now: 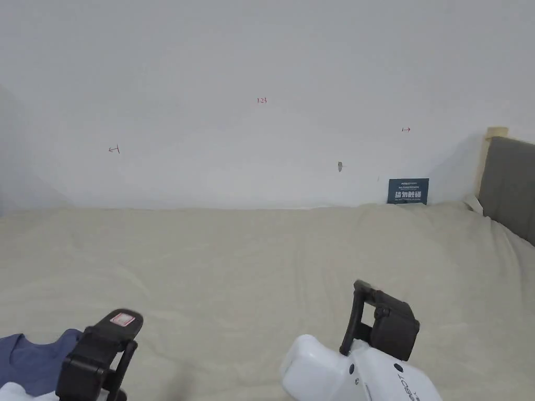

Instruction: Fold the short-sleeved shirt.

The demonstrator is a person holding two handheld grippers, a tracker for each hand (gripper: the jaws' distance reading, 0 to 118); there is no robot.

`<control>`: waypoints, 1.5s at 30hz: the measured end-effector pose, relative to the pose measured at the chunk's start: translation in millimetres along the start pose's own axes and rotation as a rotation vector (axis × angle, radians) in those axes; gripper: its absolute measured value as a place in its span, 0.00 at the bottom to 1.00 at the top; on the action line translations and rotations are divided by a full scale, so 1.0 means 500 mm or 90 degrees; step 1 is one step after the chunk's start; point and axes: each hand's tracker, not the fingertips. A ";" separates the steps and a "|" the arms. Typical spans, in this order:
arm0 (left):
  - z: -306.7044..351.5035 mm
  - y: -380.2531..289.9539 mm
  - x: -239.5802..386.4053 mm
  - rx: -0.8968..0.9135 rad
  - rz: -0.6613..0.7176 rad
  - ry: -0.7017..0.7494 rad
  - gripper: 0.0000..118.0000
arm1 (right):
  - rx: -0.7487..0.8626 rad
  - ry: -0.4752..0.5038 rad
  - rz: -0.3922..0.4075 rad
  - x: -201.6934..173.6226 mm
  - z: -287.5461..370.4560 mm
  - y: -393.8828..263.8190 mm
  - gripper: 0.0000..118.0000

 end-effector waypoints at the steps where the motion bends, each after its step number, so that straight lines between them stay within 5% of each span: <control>1: 0.002 0.004 -0.004 0.009 -0.020 0.025 1.00 | -0.002 0.006 -0.016 0.002 -0.004 -0.003 0.92; 4: 0.005 0.014 0.030 0.005 -0.145 0.048 1.00 | 0.012 -0.022 -0.154 0.034 -0.004 -0.009 0.92; 7: 0.015 0.027 0.089 0.026 -0.227 0.000 1.00 | 0.057 0.015 -0.428 0.108 0.009 -0.038 0.92; 9: 0.019 0.026 0.156 0.044 -0.348 -0.005 1.00 | 0.093 0.098 -0.613 0.166 0.022 -0.065 0.92; 12: 0.029 0.015 0.235 0.058 -0.534 -0.044 1.00 | 0.148 0.062 -0.788 0.205 0.039 -0.102 0.92; 15: 0.042 -0.020 0.268 0.086 -0.683 -0.043 1.00 | 0.141 -0.038 -0.769 0.201 0.047 -0.133 0.92; 19: 0.043 -0.060 0.258 0.098 -0.807 -0.007 1.00 | 0.100 -0.046 -0.715 0.181 0.048 -0.136 0.92; 22: 0.030 -0.075 0.246 0.034 -0.866 0.001 1.00 | 0.084 -0.071 -0.742 0.171 0.043 -0.127 0.92; 26: 0.031 -0.091 0.232 0.045 -0.895 0.022 1.00 | 0.063 -0.085 -0.752 0.164 0.033 -0.122 0.92; 31: 0.036 -0.091 0.239 0.045 -0.896 0.006 1.00 | 0.064 -0.123 -0.652 0.150 0.037 -0.105 0.92; 45: 0.040 -0.077 0.231 0.006 -0.809 -0.042 0.96 | 0.074 -0.043 -0.659 0.163 0.046 -0.127 0.92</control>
